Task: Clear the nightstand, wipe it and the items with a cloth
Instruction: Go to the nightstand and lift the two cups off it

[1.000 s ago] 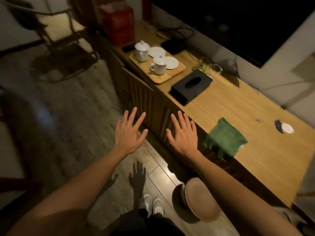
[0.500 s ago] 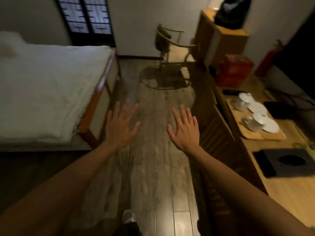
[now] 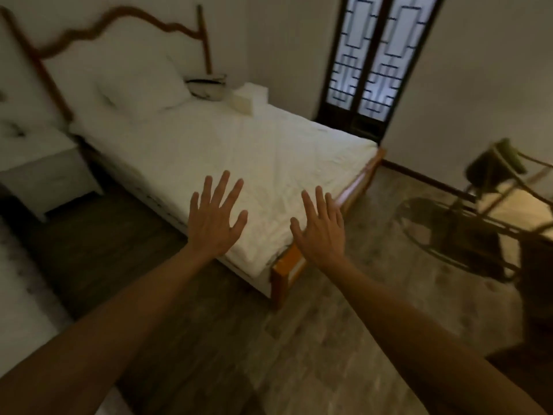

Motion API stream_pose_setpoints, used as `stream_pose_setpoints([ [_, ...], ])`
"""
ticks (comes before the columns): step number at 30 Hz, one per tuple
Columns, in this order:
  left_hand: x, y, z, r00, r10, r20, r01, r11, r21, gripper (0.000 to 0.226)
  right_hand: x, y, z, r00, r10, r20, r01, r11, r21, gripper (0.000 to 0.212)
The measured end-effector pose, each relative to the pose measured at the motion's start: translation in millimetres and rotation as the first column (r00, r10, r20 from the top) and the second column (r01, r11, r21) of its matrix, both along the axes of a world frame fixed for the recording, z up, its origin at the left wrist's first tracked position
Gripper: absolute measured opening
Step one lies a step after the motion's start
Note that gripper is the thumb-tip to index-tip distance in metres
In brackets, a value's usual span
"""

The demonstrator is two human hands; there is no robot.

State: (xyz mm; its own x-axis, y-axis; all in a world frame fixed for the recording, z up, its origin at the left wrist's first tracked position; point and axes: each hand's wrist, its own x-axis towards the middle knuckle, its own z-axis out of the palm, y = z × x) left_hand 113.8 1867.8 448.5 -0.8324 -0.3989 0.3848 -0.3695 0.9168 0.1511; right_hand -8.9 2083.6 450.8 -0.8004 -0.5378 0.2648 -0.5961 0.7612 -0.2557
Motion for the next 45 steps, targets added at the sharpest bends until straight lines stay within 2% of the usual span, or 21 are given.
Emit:
stream_pose_setpoints([
  [6,11.6,-113.2,17.5,0.98,0.195,0.026,-0.196,0.98,0.025,0.071,-32.4,-145.9,8.6,0.985,0.173,0.026,-0.171,0.983,-0.066,0.068],
  [15,-14.8,-278.2,-5.0,0.911,0.411,0.037,-0.413,0.91,0.037,0.071,-110.6,-356.3,-15.9,0.906,0.424,0.015,-0.423,0.905,-0.047,0.068],
  [21,-33.1,-381.5,-5.4,0.794,0.607,0.041,-0.608,0.791,0.065,0.072,-156.8,-506.2,-10.2,0.813,0.58,0.047,-0.581,0.814,-0.005,0.069],
  [25,-18.2,-432.1,-7.8,0.732,0.679,0.05,-0.681,0.73,0.06,0.075,-167.1,-590.6,-5.2,0.75,0.659,0.055,-0.66,0.751,-0.015,0.069],
  [29,-0.5,-493.9,-12.7,0.616,0.784,0.078,-0.787,0.611,0.087,0.077,-166.2,-671.8,-12.9,0.695,0.716,0.061,-0.718,0.696,0.007,0.071],
  [36,18.9,-628.5,-39.4,0.53,0.842,0.099,-0.847,0.521,0.102,0.078,-151.0,-822.1,-36.2,0.629,0.774,0.071,-0.776,0.63,0.005,0.073],
  [40,26.0,-725.0,-56.0,0.495,0.858,0.135,-0.866,0.474,0.162,0.078,-141.4,-916.9,-46.4,0.604,0.788,0.118,-0.795,0.606,0.023,0.073],
  [42,32.8,-771.2,-59.6,0.514,0.85,0.115,-0.849,0.484,0.213,0.078,-138.2,-961.7,-48.6,0.585,0.798,0.142,-0.808,0.589,0.017,0.073],
  [45,42.8,-835.8,-61.3,0.582,0.808,0.092,-0.802,0.551,0.228,0.078,-133.8,-1024.9,-57.2,0.582,0.794,0.176,-0.808,0.589,0.021,0.074],
])
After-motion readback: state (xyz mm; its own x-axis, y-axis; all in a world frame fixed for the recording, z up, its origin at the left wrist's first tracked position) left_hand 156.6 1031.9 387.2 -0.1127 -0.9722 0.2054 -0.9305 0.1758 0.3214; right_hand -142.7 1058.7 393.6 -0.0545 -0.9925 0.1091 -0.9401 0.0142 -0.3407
